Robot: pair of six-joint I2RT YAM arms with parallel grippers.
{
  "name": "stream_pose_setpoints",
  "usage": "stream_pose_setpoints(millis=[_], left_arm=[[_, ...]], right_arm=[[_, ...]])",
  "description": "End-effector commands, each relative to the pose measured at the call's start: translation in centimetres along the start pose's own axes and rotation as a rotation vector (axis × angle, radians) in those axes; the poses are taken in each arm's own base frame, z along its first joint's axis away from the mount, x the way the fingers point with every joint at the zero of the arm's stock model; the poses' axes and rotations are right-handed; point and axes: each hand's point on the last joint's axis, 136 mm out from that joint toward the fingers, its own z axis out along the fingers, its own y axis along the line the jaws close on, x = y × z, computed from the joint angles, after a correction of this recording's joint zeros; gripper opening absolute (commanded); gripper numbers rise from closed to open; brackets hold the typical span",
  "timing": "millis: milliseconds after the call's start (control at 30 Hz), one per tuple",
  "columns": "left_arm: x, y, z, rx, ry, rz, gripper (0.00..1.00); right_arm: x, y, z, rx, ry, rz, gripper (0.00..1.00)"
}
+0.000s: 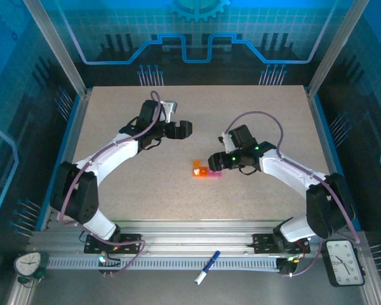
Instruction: Sort the pills into containers
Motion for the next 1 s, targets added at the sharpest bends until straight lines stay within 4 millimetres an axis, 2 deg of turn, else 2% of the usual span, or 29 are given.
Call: stream_pose_setpoints(millis=[0,233,367,500,633,800,833,967], left_arm=[[1.5,-0.1,0.7,0.001,0.102,0.009,0.95],[3.8,-0.9,2.6,0.039,0.198,0.023,0.88],[5.3,-1.8,3.7,0.054,0.263,0.05,0.8],[6.5,-2.2,4.8,0.048,0.327,0.069,0.61],[7.3,-2.6,5.6,0.055,0.363,0.077,0.3],[8.0,-2.7,6.2,0.053,0.388,0.08,0.04],[8.2,-2.8,6.3,0.053,0.396,0.081,0.01],[9.0,-2.9,6.7,0.048,0.438,0.098,0.0]], right_arm=[[0.3,-1.0,1.1,0.07,0.047,-0.009,0.76],[0.5,-2.4,3.8,0.124,0.085,0.005,0.76],[0.7,-2.8,4.7,0.134,0.102,0.01,0.75],[0.9,-3.2,5.3,0.142,0.114,0.017,0.75],[1.0,-3.3,5.7,0.14,0.125,0.023,0.74],[1.6,-3.6,6.2,0.147,0.145,0.025,0.73],[1.7,-3.7,6.3,0.149,0.148,0.025,0.73],[2.0,-3.9,6.4,0.155,0.155,0.026,0.73]])
